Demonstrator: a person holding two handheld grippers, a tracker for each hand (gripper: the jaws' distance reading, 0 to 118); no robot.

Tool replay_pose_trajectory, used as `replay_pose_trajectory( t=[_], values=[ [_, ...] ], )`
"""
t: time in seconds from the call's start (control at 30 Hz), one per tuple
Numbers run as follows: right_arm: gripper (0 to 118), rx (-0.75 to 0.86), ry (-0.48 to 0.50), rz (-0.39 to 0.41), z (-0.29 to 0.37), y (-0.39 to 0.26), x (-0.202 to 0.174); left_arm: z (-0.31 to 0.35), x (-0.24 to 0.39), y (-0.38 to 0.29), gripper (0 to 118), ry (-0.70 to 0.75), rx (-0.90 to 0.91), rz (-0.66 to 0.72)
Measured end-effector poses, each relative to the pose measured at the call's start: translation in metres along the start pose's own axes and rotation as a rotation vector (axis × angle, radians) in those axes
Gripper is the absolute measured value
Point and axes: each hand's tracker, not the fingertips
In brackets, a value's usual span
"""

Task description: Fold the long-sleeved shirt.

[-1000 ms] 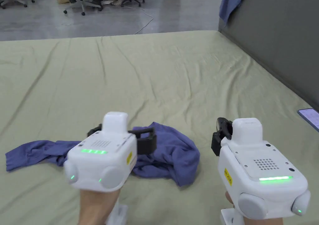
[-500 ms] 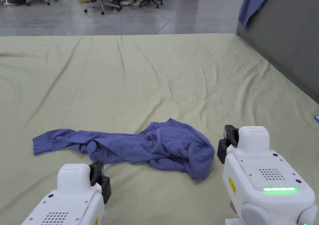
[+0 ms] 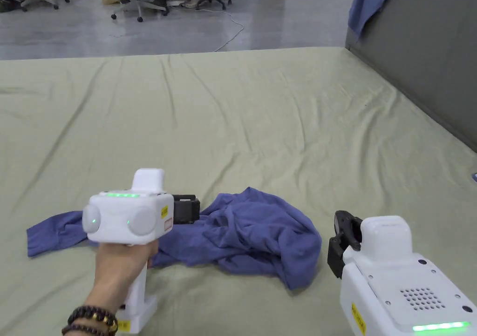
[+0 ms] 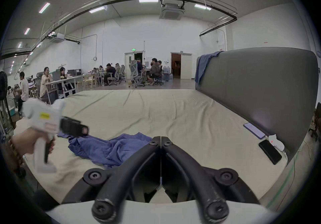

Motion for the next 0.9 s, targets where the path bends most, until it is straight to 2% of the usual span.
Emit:
replay_pose_trajectory(
  t=[0.1,0.23,0.27,0.33,0.37,0.4,0.43,0.47,0.5,0.53,0.57,0.63,0.67,0.7,0.73,0.77,0.83,0.9],
  values=[
    [0,-0.031,-0.013,0.003,-0.009,-0.008,0.004,-0.054,0.021,0.017,118,-0.055,-0.063,-0.115],
    [0,-0.078,-0.024,0.004,-0.022,-0.017,0.009,-0.122,0.053,0.015,117,-0.067,-0.156,-0.169],
    [0,-0.088,-0.022,0.005,-0.025,-0.018,0.01,-0.136,0.06,0.014,114,-0.036,-0.182,-0.196],
    [0,-0.109,-0.021,0.014,-0.029,-0.02,0.011,-0.135,0.059,0.021,96,-0.042,-0.156,-0.147],
    [0,-0.12,-0.013,0.01,-0.032,-0.021,0.012,-0.13,0.057,0.028,96,-0.057,-0.14,-0.118],
    [0,-0.14,0.0,-0.005,-0.036,-0.023,0.011,-0.123,0.056,0.031,86,-0.067,-0.098,-0.124],
    [11,-0.193,0.023,-0.03,-0.044,-0.026,0.01,-0.118,0.055,0.033,50,-0.043,-0.05,-0.157],
    [50,-0.284,0.077,-0.046,-0.059,-0.03,0.008,-0.108,0.054,0.027,0,-0.028,-0.057,-0.166],
    [86,-0.372,0.109,-0.045,-0.074,-0.034,0.005,-0.106,0.049,0.027,0,-0.085,-0.105,-0.142],
    [109,-0.436,0.16,-0.041,-0.092,-0.042,-0.002,-0.101,0.046,0.024,0,-0.06,-0.092,-0.14],
    [114,-0.475,0.184,-0.024,-0.107,-0.048,-0.007,-0.093,0.042,0.022,0,-0.06,-0.075,-0.126],
    [113,-0.518,0.139,0.041,-0.137,-0.061,-0.023,-0.097,0.041,0.043,0,-0.094,-0.06,-0.061],
    [103,-0.536,0.123,0.098,-0.155,-0.067,-0.03,-0.088,0.038,0.045,0,-0.093,-0.046,-0.059],
    [77,-0.552,0.103,0.121,-0.162,-0.07,-0.03,-0.081,0.036,0.047,0,-0.101,-0.03,-0.058],
    [36,-0.589,0.052,0.149,-0.171,-0.072,-0.031,-0.071,0.034,0.054,0,-0.12,0.019,-0.049],
    [25,-0.564,0.115,0.079,-0.165,-0.061,-0.024,-0.058,0.03,0.059,0,-0.13,0.042,-0.045],
    [24,-0.523,0.148,-0.014,-0.147,-0.034,-0.011,-0.029,0.021,0.072,0,-0.139,0.107,-0.043],
    [23,-0.424,0.17,-0.009,-0.131,-0.003,0.0,0.011,0.012,0.086,0,-0.131,0.195,-0.045]
  ],
)
